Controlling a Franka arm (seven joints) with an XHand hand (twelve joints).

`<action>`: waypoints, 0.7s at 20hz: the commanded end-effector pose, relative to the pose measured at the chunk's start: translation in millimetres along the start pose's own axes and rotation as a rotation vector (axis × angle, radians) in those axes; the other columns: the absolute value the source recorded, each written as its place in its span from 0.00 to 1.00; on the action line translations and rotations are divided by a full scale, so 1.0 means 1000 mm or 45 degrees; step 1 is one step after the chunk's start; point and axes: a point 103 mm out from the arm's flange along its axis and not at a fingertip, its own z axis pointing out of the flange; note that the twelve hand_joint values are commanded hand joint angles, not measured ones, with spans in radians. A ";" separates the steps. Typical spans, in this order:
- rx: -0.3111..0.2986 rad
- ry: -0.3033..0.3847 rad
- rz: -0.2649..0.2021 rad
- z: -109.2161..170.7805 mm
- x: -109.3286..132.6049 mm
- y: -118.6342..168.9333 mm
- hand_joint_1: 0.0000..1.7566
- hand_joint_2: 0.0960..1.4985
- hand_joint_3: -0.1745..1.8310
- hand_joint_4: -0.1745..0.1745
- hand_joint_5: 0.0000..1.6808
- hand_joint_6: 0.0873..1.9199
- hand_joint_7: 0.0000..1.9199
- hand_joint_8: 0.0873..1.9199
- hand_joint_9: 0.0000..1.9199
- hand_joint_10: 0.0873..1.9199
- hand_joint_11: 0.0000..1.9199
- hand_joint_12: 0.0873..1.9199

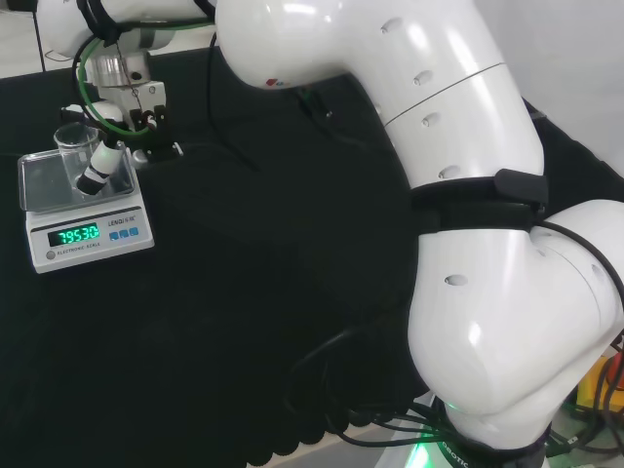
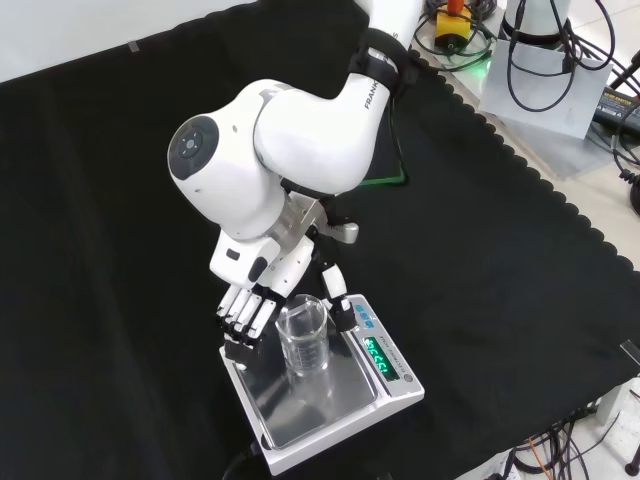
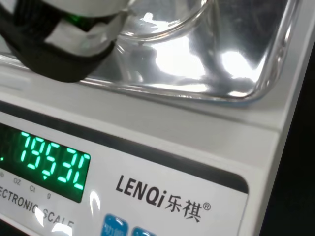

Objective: Put the beaker on the electronic balance.

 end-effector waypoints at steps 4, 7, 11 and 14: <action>-0.134 0.017 -0.016 -0.032 -0.006 -0.010 0.46 0.38 0.22 0.81 0.00 0.00 0.00 0.00 0.00 0.31 0.00 0.63; -0.163 0.013 -0.015 -0.044 -0.007 -0.016 0.45 0.38 0.21 0.82 0.00 0.00 0.00 0.00 0.00 0.31 0.00 0.62; -0.179 0.009 -0.002 -0.058 -0.012 -0.025 0.45 0.38 0.21 0.82 0.00 0.00 0.00 0.00 0.00 0.31 0.00 0.62; -0.187 0.010 0.009 -0.062 -0.018 -0.032 0.45 0.38 0.21 0.82 0.00 0.00 0.00 0.00 0.00 0.31 0.00 0.62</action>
